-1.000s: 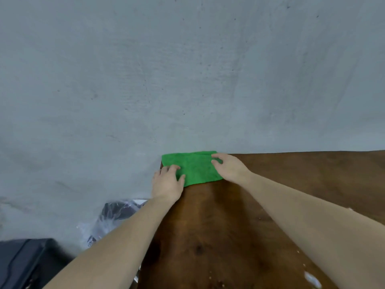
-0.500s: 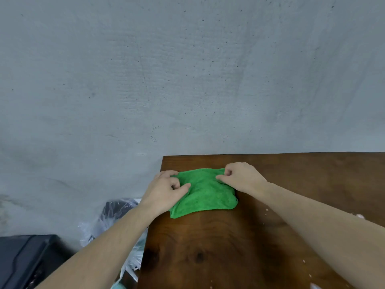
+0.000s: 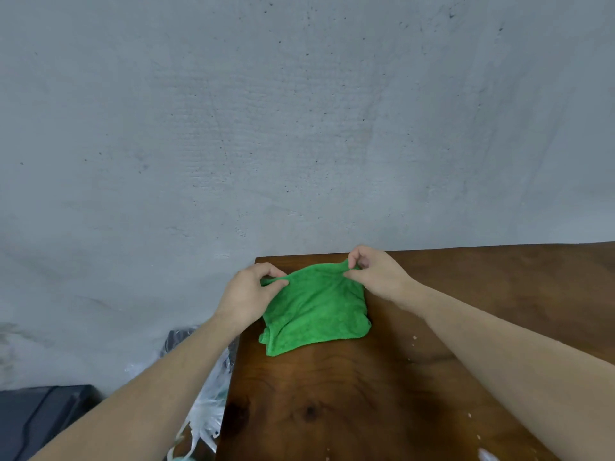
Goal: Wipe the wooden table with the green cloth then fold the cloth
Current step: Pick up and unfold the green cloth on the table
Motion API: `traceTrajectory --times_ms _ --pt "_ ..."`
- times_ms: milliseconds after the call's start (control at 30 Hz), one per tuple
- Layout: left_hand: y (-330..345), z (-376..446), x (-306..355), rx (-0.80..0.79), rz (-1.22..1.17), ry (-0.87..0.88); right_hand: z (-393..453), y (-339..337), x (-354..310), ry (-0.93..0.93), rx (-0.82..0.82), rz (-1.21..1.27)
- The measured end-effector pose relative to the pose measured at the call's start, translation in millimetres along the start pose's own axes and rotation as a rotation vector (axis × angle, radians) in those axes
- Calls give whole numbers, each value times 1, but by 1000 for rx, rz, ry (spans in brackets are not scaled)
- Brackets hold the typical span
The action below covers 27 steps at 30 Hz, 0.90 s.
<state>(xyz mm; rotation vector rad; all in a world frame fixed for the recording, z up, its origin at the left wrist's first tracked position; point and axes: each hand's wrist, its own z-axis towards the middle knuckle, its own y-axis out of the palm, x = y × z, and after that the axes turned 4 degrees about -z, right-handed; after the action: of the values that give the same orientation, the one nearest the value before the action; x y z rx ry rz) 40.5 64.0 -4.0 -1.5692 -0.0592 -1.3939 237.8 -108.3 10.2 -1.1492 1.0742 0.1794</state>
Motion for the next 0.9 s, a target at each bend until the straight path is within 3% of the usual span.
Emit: traceTrajectory --times_ms 100,300,467,633,767,833,900 --pt "-11 -6 18 -55 -183 5 -5 -14 -6 -4 17 211" --pt "-29 -23 62 -66 -356 15 -26 -43 -23 15 -168 372" --pt "-46 -39 104 -29 -419 19 -51 -67 -44 -73 -131 484" --pt "-59 -65 152 82 -471 186 -85 -94 -68 -192 -67 568" --pt "-70 -83 177 164 -354 321 -114 -118 -76 -297 -117 506" --pt "-72 -91 183 176 -247 374 -127 -126 -76 -390 -42 381" --pt "-70 -100 191 178 -301 312 -134 -131 -75 -478 26 260"
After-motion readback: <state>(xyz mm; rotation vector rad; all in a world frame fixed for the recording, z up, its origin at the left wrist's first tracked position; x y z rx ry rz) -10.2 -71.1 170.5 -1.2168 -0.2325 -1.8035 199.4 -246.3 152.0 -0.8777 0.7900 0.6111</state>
